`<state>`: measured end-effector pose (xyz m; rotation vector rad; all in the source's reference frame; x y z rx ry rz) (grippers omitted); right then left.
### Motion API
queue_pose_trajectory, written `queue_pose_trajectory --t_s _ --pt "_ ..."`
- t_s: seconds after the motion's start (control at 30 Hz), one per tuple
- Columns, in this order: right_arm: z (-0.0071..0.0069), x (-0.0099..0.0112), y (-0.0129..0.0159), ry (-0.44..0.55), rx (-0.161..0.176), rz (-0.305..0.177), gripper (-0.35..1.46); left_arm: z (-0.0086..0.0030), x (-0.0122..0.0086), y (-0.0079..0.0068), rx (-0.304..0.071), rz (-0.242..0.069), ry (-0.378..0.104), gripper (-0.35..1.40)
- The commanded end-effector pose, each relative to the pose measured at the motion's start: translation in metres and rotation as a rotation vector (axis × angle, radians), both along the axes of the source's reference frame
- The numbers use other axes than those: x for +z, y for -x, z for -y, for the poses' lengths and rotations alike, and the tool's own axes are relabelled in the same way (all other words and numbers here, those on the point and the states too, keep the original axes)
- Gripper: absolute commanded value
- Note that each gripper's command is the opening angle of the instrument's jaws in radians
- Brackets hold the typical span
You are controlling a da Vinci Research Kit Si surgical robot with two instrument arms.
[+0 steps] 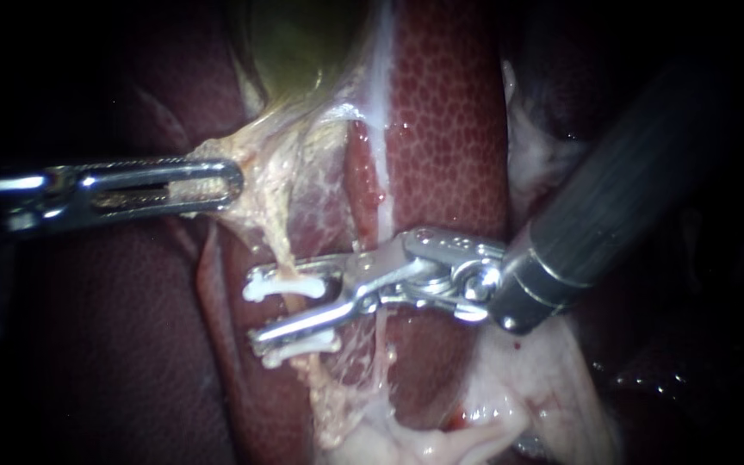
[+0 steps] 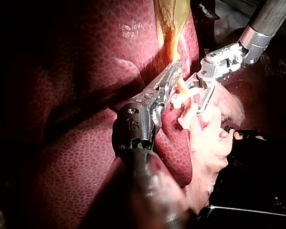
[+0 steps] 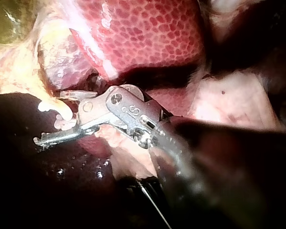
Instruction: Going back third clip left tube
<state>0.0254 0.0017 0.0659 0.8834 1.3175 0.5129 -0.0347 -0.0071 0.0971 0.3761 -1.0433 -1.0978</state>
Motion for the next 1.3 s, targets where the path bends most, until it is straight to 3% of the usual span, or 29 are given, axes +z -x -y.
queue_pose_trajectory --t_s 0.03,0.43,0.77,0.97,1.3 --pt "-0.0002 -0.0001 0.0003 -0.001 0.002 0.002 0.6 0.0 0.0 0.0 0.0 0.0 0.0 -0.35" --pt "-0.0013 -0.0013 0.0045 0.007 0.009 0.004 0.6 0.0 0.0 -0.0001 0.001 0.0 0.0 -0.35" --pt "-0.0008 -0.002 0.0041 0.008 0.006 0.002 0.6 0.0 0.0 0.0 0.001 0.0 0.0 -0.35" --pt "0.0003 -0.0023 0.0029 0.015 0.005 0.002 0.6 0.0 -0.0001 0.0 0.0 0.0 0.0 -0.35" --pt "0.0032 -0.0013 -0.0007 0.03 -0.025 -0.02 0.6 0.0 -0.0001 0.0001 0.0 0.0 0.0 -0.35"
